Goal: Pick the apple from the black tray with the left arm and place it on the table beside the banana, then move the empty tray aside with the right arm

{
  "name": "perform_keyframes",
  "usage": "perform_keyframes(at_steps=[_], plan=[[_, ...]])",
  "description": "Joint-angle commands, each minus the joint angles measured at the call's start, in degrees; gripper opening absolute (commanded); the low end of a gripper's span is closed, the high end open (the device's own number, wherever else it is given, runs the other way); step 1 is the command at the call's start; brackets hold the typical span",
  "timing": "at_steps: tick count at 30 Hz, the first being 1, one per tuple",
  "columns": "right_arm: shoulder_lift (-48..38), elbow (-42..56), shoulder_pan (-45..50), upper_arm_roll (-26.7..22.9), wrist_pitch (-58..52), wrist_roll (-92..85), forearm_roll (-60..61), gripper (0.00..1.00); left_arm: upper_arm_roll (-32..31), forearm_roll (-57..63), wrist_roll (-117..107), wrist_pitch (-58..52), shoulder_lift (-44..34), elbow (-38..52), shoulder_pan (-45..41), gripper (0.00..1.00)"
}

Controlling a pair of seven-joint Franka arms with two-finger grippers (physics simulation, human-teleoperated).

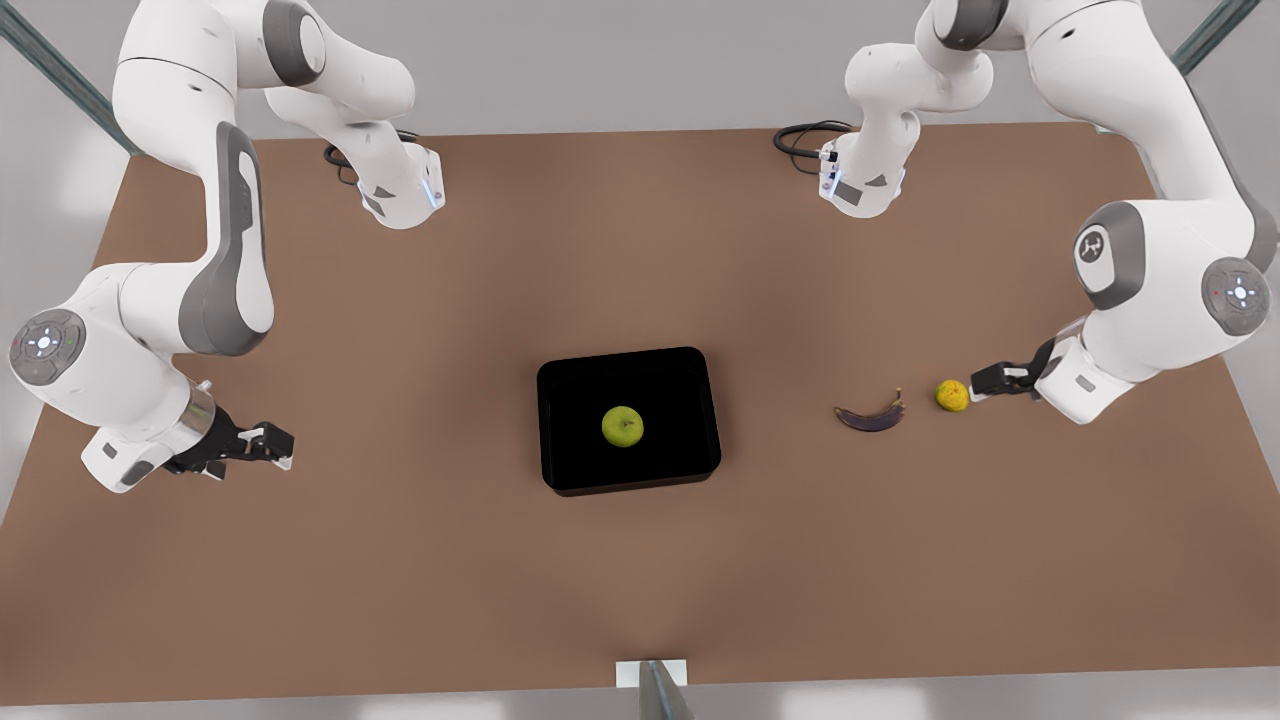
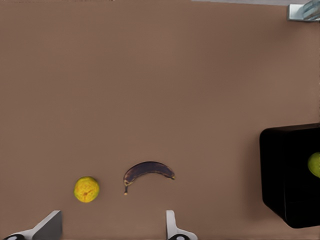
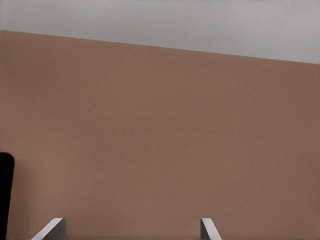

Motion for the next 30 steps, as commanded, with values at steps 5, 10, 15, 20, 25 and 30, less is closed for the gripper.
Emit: perform_keyframes(at_steps=[5,10,15,20,25,30], plan=[[7.0,0.0,0.9,-0.1,2.3,-3.0,0.0,1.0,-0.4,0.2,-2.5,6.4,4.5,3.5,-13.2,1.0],[3.1,0.0,1.0,0.1,2.8,-2.9,0.0,1.0,-6.7,2.1,-45.7,18.1,12.8,6.8,-33.2,1.0],[0.2,0.0,0.9,-0.4,0.6,-2.9,0.0,1.0,-7.7,6.3,-62.3,23.6,22.6,9.3,-41.3,1.0],[0.4,0.0,0.9,-0.4,0.4,-2.8,0.1,1.0,-7.0,11.7,-71.9,29.8,36.1,26.2,-43.4,1.0],[0.5,0.0,0.8,-0.5,0.4,-2.8,0.0,1.0,-6.9,7.8,-54.0,17.2,34.1,22.9,-38.3,1.0],[0.5,0.0,0.9,-0.4,0.4,-2.5,-1.9,1.0,-7.1,7.0,-52.6,20.1,35.1,19.1,-37.1,1.0]])
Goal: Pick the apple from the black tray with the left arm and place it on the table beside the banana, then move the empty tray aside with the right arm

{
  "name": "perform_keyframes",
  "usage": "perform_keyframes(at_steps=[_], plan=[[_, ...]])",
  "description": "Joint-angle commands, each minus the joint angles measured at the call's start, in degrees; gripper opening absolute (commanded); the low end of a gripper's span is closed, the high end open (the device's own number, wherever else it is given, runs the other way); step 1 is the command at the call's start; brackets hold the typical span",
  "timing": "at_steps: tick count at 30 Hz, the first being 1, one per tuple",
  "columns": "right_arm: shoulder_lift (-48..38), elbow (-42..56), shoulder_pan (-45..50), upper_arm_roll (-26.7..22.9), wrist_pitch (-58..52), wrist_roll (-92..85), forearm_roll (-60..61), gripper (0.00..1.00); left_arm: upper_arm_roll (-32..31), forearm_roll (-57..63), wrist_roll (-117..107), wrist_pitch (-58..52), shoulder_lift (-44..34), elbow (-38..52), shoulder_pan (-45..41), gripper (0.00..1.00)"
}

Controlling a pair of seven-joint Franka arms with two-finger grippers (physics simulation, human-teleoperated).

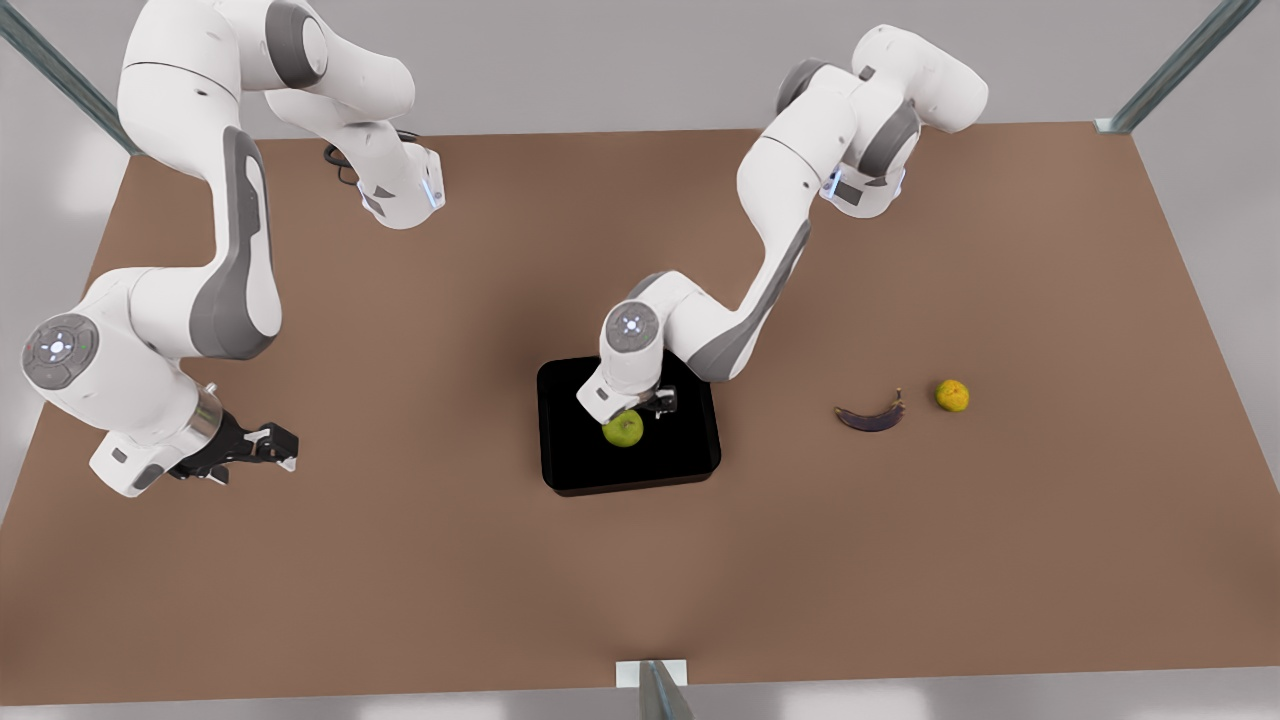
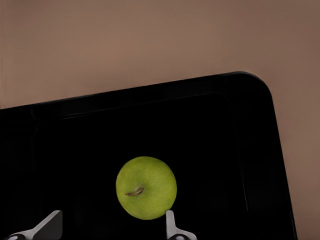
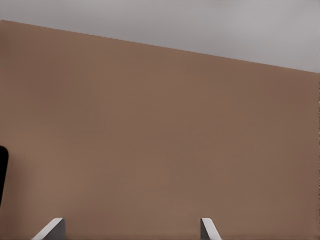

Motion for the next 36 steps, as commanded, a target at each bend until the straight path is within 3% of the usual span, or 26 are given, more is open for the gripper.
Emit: perform_keyframes(at_steps=[1,11,33,34,36], plan=[[0.0,0.0,0.0,0.1,-0.1,-0.3,-0.9,1.0,0.0,-0.5,-10.5,2.8,0.0,-2.8,-0.2,1.0],[0.0,0.0,-0.2,-0.1,-0.1,-0.2,-0.3,1.0,-0.3,0.1,-15.2,12.9,2.2,-2.9,-1.4,1.0],[-0.1,0.0,-0.2,-0.1,-0.1,-0.2,-0.6,1.0,0.0,4.2,-14.4,19.0,7.2,-3.9,-1.7,1.0],[-0.2,0.0,-0.2,-0.1,-0.1,-0.2,-0.6,1.0,-0.1,4.0,-14.6,18.9,7.2,-3.8,-1.7,0.81],[-0.1,0.0,-0.2,-0.1,-0.1,-0.2,-0.6,1.0,0.0,4.0,-14.2,18.9,7.1,-3.8,-1.7,0.76]])
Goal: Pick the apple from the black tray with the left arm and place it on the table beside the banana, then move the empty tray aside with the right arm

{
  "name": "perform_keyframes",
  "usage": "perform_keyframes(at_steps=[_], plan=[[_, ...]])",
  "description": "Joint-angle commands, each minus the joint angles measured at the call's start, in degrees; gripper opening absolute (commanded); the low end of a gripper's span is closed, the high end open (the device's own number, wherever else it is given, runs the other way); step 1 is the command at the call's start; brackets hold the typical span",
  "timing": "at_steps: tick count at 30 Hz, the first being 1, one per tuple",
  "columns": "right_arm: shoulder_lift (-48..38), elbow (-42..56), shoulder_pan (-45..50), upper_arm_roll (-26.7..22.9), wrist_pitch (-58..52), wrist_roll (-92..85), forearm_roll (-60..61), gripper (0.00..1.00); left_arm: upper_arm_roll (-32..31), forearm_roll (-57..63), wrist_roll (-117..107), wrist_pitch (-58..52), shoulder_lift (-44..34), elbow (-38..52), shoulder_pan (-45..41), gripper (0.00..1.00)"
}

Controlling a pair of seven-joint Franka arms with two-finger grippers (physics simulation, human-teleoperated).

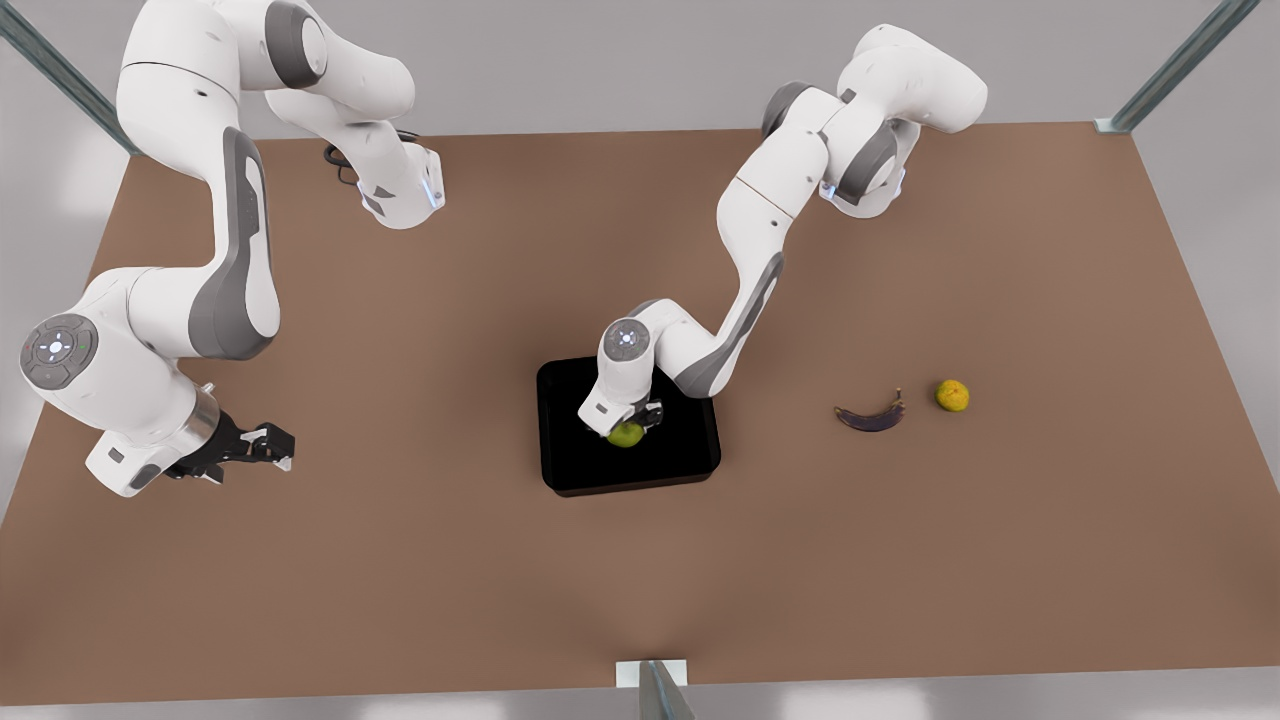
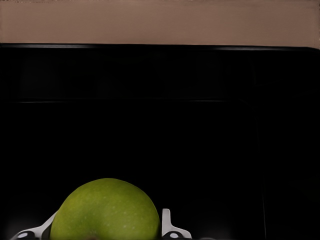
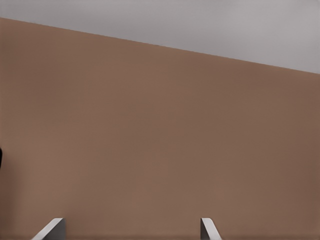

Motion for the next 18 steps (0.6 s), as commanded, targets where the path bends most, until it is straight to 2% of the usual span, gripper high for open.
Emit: perform_keyframes(at_steps=[1,3,6,8,9,10,11,13,14,16,18], plan=[[-0.1,0.0,0.0,0.0,0.0,-0.1,0.1,1.0,0.0,-0.2,-1.7,0.6,-0.2,0.0,0.2,0.76],[-0.1,0.0,0.0,0.0,0.0,-0.1,0.1,1.0,0.0,-0.3,-1.4,-3.5,-2.6,0.0,0.5,0.77],[-0.8,1.2,3.0,1.8,-2.2,6.5,-0.4,1.0,0.0,-1.9,8.0,-20.7,-11.5,0.0,3.1,0.8],[-0.7,5.0,10.0,1.7,-10.5,18.1,-0.6,1.0,0.2,-1.9,14.8,-29.0,-17.0,-1.2,6.9,0.8],[-0.7,9.1,13.9,1.8,-15.8,25.9,-0.6,1.0,0.1,-2.9,20.5,-29.1,-22.1,-6.4,11.1,0.8],[-0.6,11.5,20.5,1.6,-18.3,35.8,-0.5,1.0,0.3,-3.1,27.2,-29.2,-24.1,-8.8,15.0,0.8],[-0.6,11.7,23.6,1.6,-18.5,40.3,-0.5,1.0,0.4,-2.4,30.3,-28.8,-23.9,-9.2,16.9,0.8],[-0.2,12.9,30.5,1.8,-18.0,45.0,0.1,1.0,0.4,-2.3,44.2,-27.7,-22.8,-9.5,26.2,0.82],[-0.2,12.8,30.9,2.3,-18.2,46.1,0.1,1.0,0.4,-2.7,50.9,-25.3,-20.9,-9.5,31.5,0.83],[-0.1,9.9,31.3,3.2,-16.4,51.7,1.6,0.99,0.4,-2.4,56.7,-21.2,-17.3,-9.5,36.3,0.83],[-2.8,-1.4,31.4,3.4,-2.0,60.4,4.8,1.0,0.4,-2.4,61.5,-18.8,-14.9,-9.7,39.4,0.83]])
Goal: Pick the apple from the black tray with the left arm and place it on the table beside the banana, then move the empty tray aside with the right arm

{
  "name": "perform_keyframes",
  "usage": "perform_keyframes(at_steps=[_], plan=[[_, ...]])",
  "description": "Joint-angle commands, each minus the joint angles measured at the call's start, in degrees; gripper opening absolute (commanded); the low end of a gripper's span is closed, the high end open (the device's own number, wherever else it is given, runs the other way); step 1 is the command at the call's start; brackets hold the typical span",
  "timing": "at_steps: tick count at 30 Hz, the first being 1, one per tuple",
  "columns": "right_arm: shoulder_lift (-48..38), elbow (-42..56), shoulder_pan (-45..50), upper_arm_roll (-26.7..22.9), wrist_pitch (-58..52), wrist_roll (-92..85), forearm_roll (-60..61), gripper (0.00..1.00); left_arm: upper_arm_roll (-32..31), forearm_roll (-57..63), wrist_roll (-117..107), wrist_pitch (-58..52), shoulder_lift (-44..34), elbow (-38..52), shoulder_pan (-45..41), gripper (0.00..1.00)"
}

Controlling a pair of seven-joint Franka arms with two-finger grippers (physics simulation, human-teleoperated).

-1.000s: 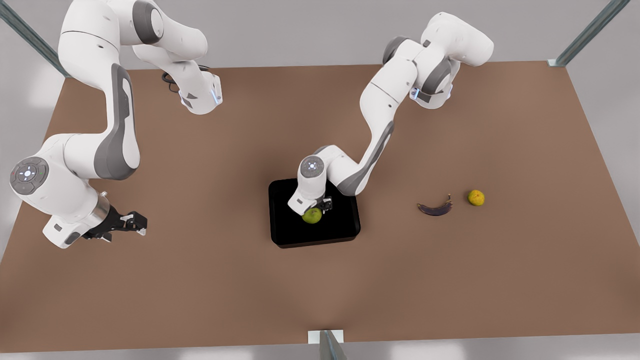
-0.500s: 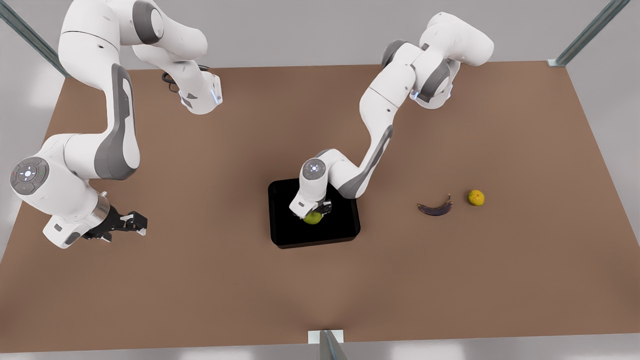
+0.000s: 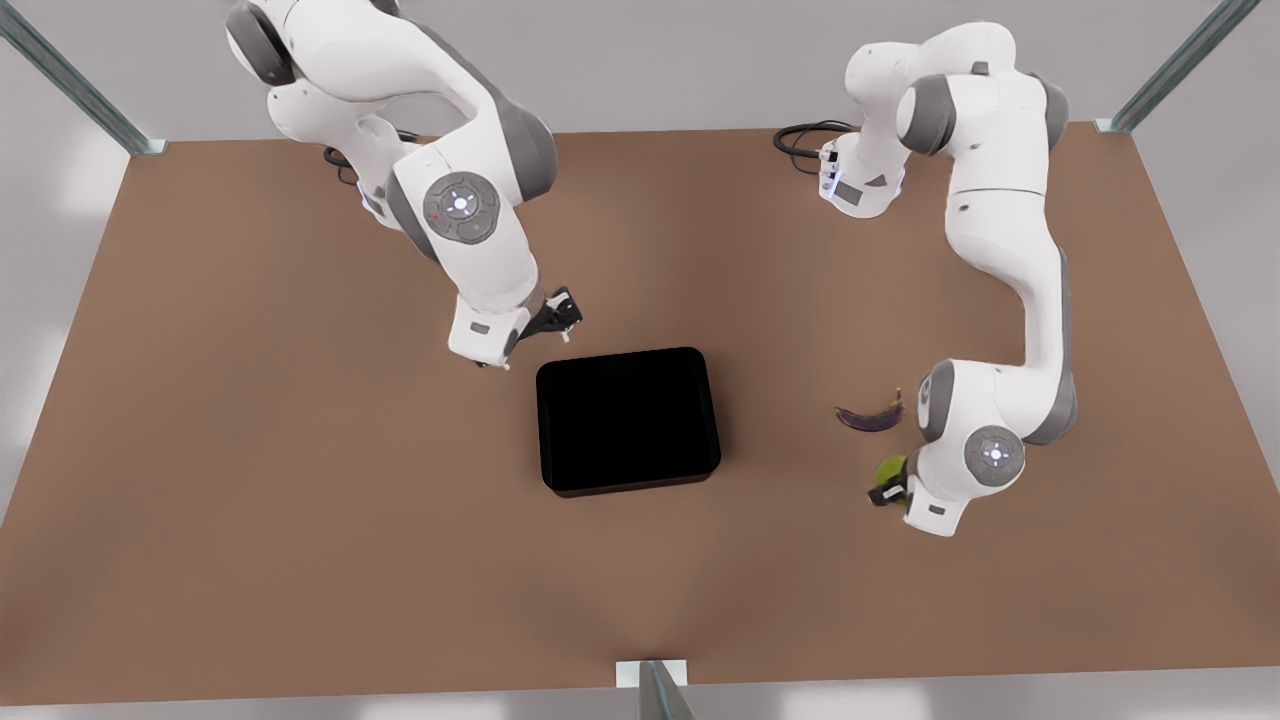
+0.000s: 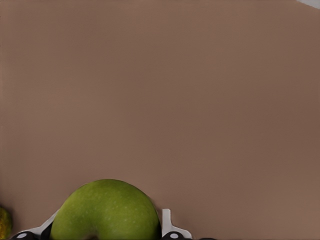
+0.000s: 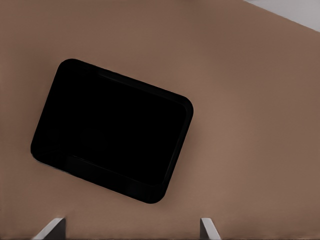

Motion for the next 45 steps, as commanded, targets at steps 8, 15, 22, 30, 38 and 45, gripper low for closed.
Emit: perform_keyframes(at_steps=[8,15,22,30,38,45], plan=[[-6.8,-24.3,-0.3,0.1,45.4,43.2,4.3,1.0,1.7,0.0,41.9,19.5,-3.1,-18.6,2.5,1.0],[2.2,-24.1,1.0,0.6,48.3,36.1,1.5,1.0,-0.3,-4.5,33.7,-19.2,-15.3,9.6,0.7,1.0],[6.2,-23.7,-0.2,-2.3,48.3,15.6,2.2,1.0,0.0,-1.6,34.8,-10.7,-32.4,-13.0,0.6,1.0],[7.9,-25.8,0.3,-1.6,47.6,0.8,2.2,1.0,-0.2,-1.8,35.4,-10.3,-26.5,-7.0,0.3,1.0],[7.8,-31.1,-0.3,-3.1,46.8,-4.0,2.2,1.0,2.3,-2.3,31.1,-19.0,-27.1,-4.6,0.3,1.0],[11.3,-32.1,-0.4,-1.5,46.9,-4.1,5.2,1.0,2.7,-2.3,33.0,-19.0,-27.1,-4.8,0.8,1.0]])
